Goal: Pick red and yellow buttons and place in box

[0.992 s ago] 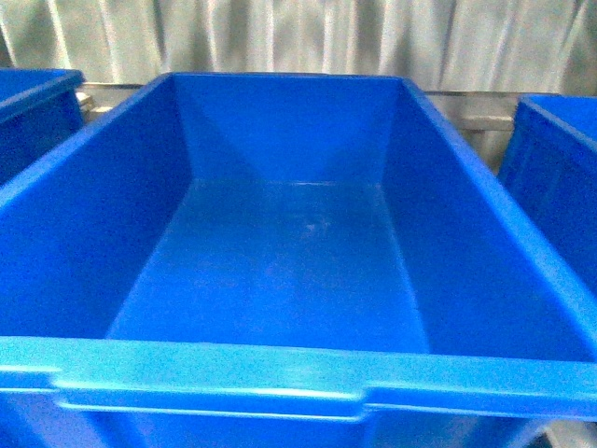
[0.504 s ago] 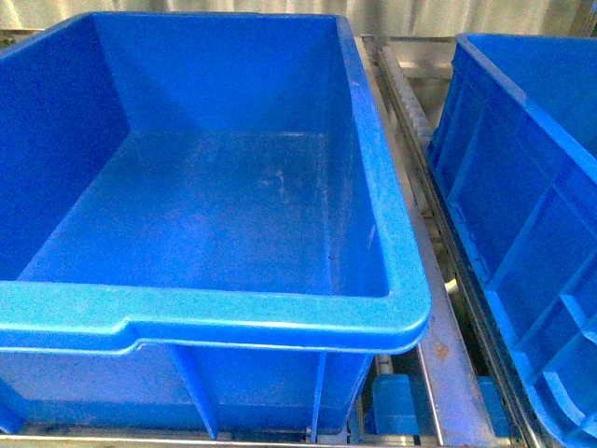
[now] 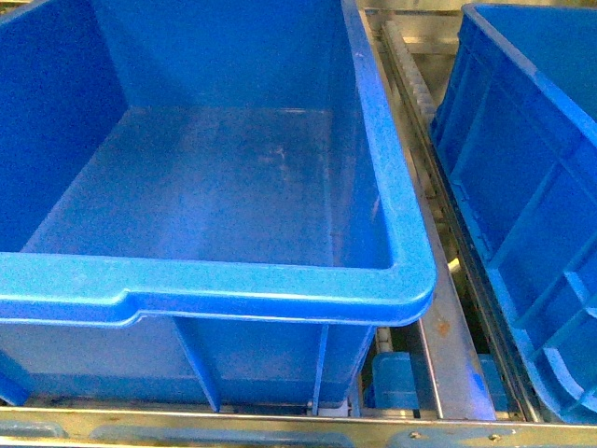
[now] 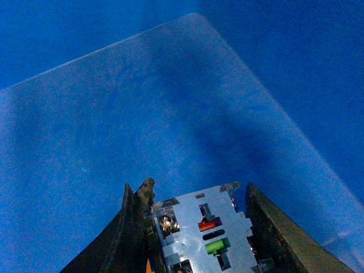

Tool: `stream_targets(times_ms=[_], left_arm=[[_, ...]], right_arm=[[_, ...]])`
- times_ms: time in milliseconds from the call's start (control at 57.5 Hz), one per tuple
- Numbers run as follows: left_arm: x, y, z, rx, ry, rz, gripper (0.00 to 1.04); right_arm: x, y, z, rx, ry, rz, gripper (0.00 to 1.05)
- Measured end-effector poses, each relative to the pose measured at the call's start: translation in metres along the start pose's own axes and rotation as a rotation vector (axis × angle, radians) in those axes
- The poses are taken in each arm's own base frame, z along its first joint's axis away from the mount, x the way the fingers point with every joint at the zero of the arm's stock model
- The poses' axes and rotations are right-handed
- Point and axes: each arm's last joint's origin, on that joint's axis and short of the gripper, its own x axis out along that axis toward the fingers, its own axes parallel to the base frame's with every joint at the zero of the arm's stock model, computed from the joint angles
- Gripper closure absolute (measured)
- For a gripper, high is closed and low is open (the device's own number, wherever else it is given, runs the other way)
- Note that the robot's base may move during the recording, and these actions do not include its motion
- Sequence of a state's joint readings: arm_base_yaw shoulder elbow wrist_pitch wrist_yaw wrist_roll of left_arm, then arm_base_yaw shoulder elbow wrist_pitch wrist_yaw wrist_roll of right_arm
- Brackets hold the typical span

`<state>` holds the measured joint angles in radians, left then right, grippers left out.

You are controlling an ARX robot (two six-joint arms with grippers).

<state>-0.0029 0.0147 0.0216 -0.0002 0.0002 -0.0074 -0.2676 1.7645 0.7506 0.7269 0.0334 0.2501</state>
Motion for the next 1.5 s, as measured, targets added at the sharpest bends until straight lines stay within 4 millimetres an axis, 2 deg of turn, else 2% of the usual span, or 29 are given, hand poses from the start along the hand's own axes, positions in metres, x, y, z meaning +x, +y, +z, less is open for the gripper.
stream_targets(times_ms=[70,122,331,504,731,870,1096,1166,1270,1357,1392,1496], left_arm=[[0.000,0.000,0.000,0.000,0.000,0.000,0.08],[0.000,0.000,0.000,0.000,0.000,0.000,0.08],[0.000,0.000,0.000,0.000,0.000,0.000,0.08],[0.000,0.000,0.000,0.000,0.000,0.000,0.08],[0.000,0.000,0.000,0.000,0.000,0.000,0.08],[0.000,0.000,0.000,0.000,0.000,0.000,0.08],[0.000,0.000,0.000,0.000,0.000,0.000,0.08],[0.000,0.000,0.000,0.000,0.000,0.000,0.08],[0.000,0.000,0.000,0.000,0.000,0.000,0.08],[0.000,0.000,0.000,0.000,0.000,0.000,0.08],[0.000,0.000,0.000,0.000,0.000,0.000,0.08],[0.000,0.000,0.000,0.000,0.000,0.000,0.08]], right_arm=[[0.001,0.001,-0.002,-0.014,0.000,0.018,0.65],[0.001,0.001,-0.001,-0.024,-0.010,0.021,0.56],[-0.007,0.002,0.006,-0.037,-0.048,0.041,0.28],[-0.025,0.005,0.025,-0.039,-0.089,0.076,0.05],[-0.064,0.005,0.055,-0.033,-0.172,0.105,0.06],[-0.091,0.004,0.054,-0.044,-0.191,0.143,0.06],[-0.138,-0.008,0.051,0.015,-0.217,0.187,0.06],[-0.163,-0.013,0.052,0.050,-0.247,0.215,0.06],[-0.192,-0.014,0.046,-0.072,-0.209,0.313,0.20],[-0.220,-0.007,0.015,-0.196,-0.191,0.316,0.41],[-0.227,-0.005,0.002,-0.221,-0.200,0.315,0.49],[-0.235,0.001,-0.011,-0.257,-0.244,0.325,0.74]])
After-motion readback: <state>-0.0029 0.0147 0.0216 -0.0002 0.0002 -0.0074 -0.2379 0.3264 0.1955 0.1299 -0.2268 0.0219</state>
